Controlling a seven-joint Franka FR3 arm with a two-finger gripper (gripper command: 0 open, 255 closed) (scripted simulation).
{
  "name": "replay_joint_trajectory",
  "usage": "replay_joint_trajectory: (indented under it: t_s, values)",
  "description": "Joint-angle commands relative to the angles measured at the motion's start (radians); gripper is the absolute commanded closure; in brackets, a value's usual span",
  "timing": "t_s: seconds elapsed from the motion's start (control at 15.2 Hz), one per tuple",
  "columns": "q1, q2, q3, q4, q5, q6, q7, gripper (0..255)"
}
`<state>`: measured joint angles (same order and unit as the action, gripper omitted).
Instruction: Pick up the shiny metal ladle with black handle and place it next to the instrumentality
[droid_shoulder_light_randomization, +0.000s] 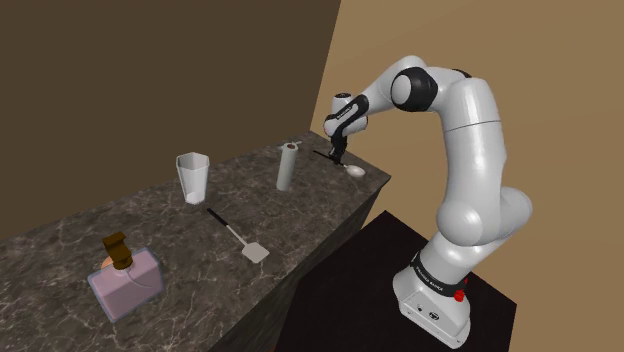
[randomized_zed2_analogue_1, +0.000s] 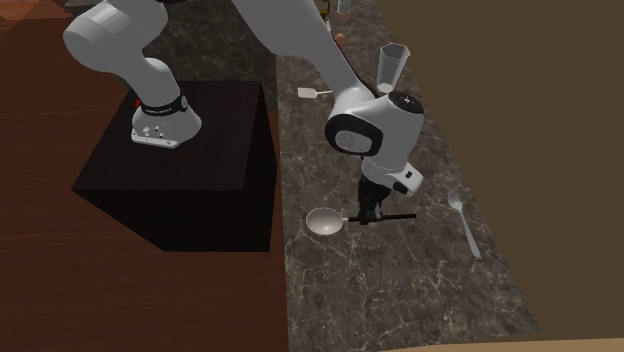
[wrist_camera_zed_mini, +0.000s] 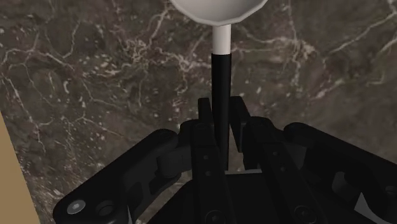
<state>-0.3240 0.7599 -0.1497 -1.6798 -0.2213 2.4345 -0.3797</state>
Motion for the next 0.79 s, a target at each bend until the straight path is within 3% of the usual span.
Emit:
replay_joint_trajectory:
  t_s: [0.0,0.53,0.73]
  values:
    - [0.002,-0.02,0.0,-0.003,0.001,-0.017,-0.003,255]
    - [0.004,-0.098,0.0,-0.016,0.003,-0.081,-0.019,255]
    - [0.058,-0.123,0.006,-0.056,-0.007,-0.081,0.044,255]
